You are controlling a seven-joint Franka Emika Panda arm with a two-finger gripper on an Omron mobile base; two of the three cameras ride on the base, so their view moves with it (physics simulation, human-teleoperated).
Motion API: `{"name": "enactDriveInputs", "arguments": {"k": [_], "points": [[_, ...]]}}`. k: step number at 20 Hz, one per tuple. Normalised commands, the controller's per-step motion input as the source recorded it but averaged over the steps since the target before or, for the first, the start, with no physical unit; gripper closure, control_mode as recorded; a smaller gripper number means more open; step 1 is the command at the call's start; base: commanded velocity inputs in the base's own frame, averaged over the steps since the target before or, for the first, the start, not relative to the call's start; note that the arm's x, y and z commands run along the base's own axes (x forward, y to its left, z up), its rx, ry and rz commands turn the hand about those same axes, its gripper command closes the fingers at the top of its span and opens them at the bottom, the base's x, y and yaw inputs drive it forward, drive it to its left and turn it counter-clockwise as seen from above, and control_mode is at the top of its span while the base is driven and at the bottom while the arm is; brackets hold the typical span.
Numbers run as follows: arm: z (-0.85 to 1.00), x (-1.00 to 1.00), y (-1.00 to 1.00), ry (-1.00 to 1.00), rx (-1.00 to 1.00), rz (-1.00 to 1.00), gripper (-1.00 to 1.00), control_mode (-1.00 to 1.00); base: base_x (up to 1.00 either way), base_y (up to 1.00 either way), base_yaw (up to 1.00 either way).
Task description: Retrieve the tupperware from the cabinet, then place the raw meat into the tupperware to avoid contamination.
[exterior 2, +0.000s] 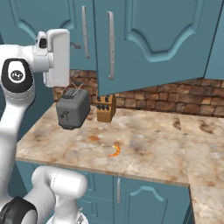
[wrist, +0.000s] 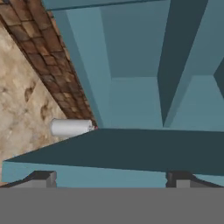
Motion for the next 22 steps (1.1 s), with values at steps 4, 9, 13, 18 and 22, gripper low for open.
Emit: {"name": "enactDriveInputs", "arguments": {"k": [4,9,13,18,22], "points": [[-0.01,0.28,-0.19,0.00,0.00,-0.10,-1.00,-1.00,0.00,0.00,0.00],[0.00,0.29,-0.07,0.02,0.00,-0.09,-1.00,-1.00,0.00,0.00,0.00],[0.00,0.10,-0.24,0.05,0.00,-0.10,-1.00,-1.00,0.00,0.00,0.00],[0.00,-0.01,-0.37,0.05,0.00,-0.11,-1.00,-1.00,0.00,0.00,0.00],[0.00,-0.16,-0.32,0.02,0.00,-0.13,-1.00,-1.00,0.00,0.00,0.00]]}}
